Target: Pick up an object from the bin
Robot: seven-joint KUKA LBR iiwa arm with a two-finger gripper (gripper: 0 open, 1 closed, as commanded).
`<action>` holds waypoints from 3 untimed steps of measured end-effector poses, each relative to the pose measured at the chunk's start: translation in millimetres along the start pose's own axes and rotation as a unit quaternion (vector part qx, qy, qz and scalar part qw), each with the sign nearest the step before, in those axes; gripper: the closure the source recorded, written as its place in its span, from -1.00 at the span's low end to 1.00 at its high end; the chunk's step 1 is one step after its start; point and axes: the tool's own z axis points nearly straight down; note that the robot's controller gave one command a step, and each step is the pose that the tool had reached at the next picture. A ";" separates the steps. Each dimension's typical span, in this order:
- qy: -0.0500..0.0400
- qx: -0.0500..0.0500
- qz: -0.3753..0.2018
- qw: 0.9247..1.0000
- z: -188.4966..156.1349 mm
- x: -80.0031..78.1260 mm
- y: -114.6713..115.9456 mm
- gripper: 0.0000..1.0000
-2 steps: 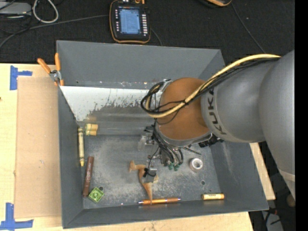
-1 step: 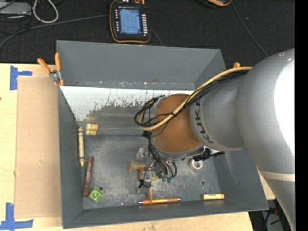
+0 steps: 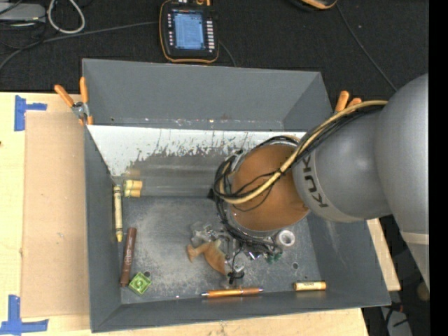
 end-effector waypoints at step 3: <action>0.008 -0.006 -0.074 0.997 0.4 16.9 11.0 1.00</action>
Offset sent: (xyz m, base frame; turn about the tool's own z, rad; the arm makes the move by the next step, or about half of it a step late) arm 0.0000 0.0000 0.0000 0.0000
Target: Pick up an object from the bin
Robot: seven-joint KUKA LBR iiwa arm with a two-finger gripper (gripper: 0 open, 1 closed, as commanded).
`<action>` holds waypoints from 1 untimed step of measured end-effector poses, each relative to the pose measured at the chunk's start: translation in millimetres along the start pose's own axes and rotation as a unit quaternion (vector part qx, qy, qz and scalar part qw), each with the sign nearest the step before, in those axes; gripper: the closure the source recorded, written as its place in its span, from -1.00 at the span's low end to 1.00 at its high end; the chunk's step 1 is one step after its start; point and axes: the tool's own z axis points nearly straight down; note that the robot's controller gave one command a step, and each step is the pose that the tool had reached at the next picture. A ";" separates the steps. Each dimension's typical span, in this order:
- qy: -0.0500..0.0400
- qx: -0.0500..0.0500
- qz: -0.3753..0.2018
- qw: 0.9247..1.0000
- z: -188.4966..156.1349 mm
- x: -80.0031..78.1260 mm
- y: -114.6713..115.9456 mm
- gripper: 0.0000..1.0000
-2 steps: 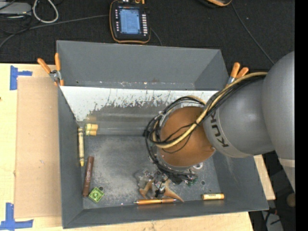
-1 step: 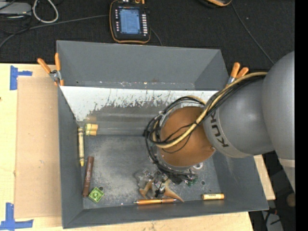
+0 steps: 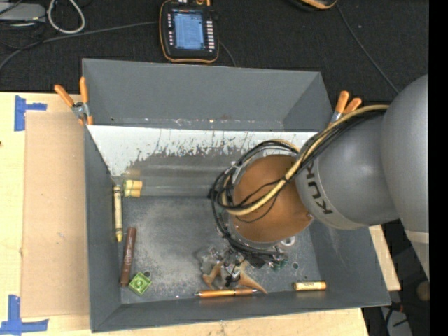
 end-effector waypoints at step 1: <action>0.003 -0.002 0.001 1.000 -31.6 1.9 2.2 1.00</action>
Offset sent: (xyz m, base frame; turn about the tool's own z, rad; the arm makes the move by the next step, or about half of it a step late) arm -0.0026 0.0000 0.0823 0.0014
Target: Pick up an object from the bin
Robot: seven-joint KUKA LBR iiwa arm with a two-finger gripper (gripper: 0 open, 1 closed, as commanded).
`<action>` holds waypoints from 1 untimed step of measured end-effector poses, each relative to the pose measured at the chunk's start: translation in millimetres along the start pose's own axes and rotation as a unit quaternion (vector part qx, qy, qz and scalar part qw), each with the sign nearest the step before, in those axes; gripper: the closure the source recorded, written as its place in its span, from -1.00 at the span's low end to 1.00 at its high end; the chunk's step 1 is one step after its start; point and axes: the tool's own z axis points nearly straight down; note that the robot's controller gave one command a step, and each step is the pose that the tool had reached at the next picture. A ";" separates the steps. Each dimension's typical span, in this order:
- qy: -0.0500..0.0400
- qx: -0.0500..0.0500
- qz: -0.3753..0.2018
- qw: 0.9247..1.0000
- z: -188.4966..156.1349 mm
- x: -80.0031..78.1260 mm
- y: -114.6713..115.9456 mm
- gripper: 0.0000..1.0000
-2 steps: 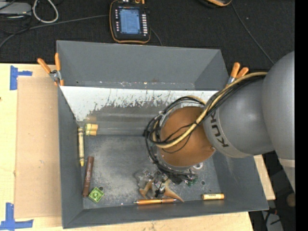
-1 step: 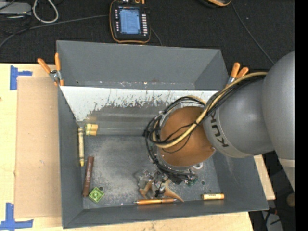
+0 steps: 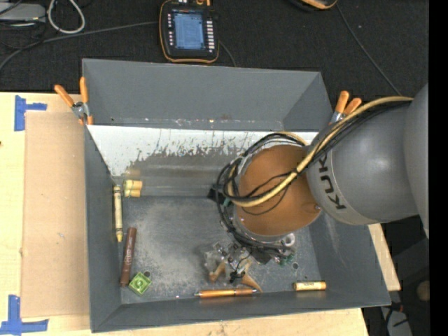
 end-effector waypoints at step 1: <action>0.001 -0.001 0.001 1.000 -35.2 1.1 1.4 1.00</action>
Offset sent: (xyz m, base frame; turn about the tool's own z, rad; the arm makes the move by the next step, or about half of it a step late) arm -0.0006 0.0002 0.0326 0.0012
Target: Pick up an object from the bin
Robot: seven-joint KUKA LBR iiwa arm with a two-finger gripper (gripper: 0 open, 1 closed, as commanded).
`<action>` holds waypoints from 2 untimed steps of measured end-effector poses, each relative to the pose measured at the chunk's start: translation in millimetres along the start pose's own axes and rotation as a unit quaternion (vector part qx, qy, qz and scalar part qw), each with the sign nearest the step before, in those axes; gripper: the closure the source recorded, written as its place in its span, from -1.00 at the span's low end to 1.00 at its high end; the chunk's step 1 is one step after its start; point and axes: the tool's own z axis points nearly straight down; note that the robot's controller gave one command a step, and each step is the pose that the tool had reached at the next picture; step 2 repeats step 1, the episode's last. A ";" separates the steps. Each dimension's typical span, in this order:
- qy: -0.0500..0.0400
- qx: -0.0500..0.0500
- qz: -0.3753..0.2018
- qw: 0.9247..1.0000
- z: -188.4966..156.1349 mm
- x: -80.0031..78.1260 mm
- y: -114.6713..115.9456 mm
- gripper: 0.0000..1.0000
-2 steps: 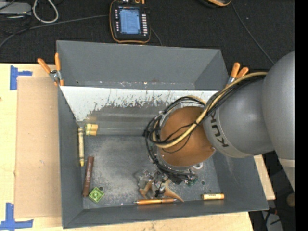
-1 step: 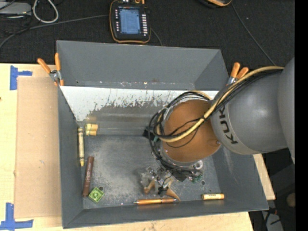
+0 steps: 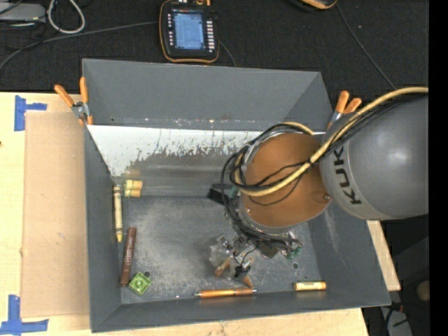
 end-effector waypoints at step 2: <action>-0.001 0.000 0.000 1.000 -38.8 0.5 0.6 1.00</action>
Offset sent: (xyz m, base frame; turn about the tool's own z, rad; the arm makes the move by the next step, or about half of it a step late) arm 0.0004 0.0000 0.0538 -0.0003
